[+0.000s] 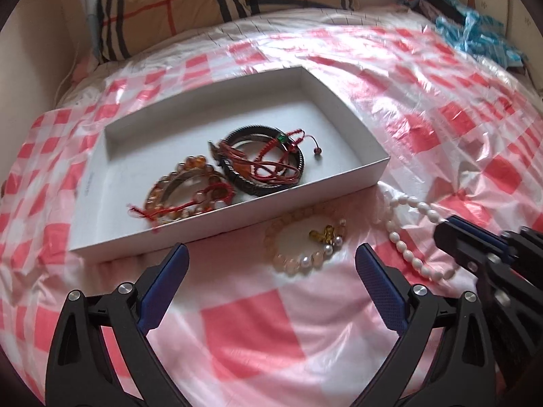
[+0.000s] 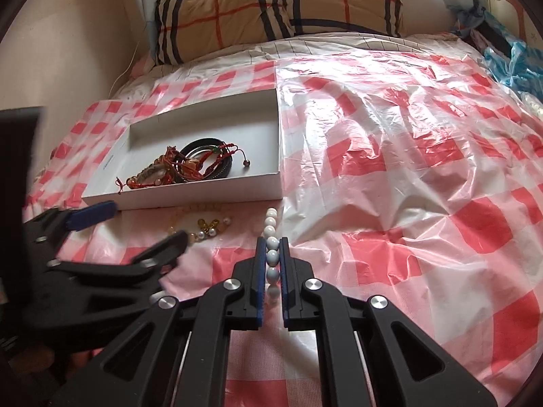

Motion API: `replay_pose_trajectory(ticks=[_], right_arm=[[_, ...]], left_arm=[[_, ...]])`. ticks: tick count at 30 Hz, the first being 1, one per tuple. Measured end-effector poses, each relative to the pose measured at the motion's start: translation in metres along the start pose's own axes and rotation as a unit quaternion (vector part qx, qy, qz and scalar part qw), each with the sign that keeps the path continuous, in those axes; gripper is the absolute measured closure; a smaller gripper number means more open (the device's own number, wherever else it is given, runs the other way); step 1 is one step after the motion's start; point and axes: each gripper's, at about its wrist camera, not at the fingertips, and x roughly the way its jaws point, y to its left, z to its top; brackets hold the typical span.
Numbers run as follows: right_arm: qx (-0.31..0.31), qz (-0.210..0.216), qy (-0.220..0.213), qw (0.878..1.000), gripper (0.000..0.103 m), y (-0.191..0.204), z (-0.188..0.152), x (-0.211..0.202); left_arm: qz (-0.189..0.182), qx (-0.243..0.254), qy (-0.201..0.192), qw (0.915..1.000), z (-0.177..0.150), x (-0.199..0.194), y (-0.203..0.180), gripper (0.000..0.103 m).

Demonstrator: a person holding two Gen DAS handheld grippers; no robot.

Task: Organize jewelry
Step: 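Grasp the white oval-bead bracelet with the right tool while the left tool grasps the pearl bracelet, then lower both bead bracelets into the white box and open both tools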

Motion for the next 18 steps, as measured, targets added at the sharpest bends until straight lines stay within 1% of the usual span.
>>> replay_pose_trajectory(ticks=[1,2,3,6,9,12,15,18], right_arm=[[0.002,0.002,-0.004,1.0,0.095,0.0,0.0,-0.002],[0.004,0.004,-0.007,1.0,0.095,0.0,0.001,-0.004],[0.008,0.006,-0.01,1.0,0.095,-0.002,0.002,-0.005],[0.023,0.017,-0.017,0.999,0.095,-0.008,0.003,-0.01],[0.024,0.028,-0.027,0.999,0.095,-0.007,0.007,-0.017],[0.014,0.04,-0.043,0.998,0.095,-0.002,0.014,-0.026],[0.006,0.049,-0.053,0.997,0.095,0.004,0.022,-0.032],[-0.001,0.061,-0.064,0.996,0.095,0.011,0.037,-0.034]], left_arm=[[-0.004,0.003,0.007,1.0,0.003,0.007,-0.002,0.022],[-0.014,0.004,0.018,0.9997,0.004,0.014,-0.003,0.042],[-0.034,-0.001,0.031,0.9989,0.005,0.021,-0.002,0.066],[-0.056,-0.003,0.037,0.9978,0.004,0.022,0.001,0.096],[-0.078,-0.005,0.033,0.9964,-0.002,0.008,0.006,0.096],[-0.09,-0.01,0.015,0.9958,-0.005,-0.014,0.015,0.096],[-0.097,-0.023,-0.006,0.995,0.0,-0.035,0.028,0.096],[-0.102,-0.03,-0.024,0.9941,0.008,-0.053,0.041,0.096]])
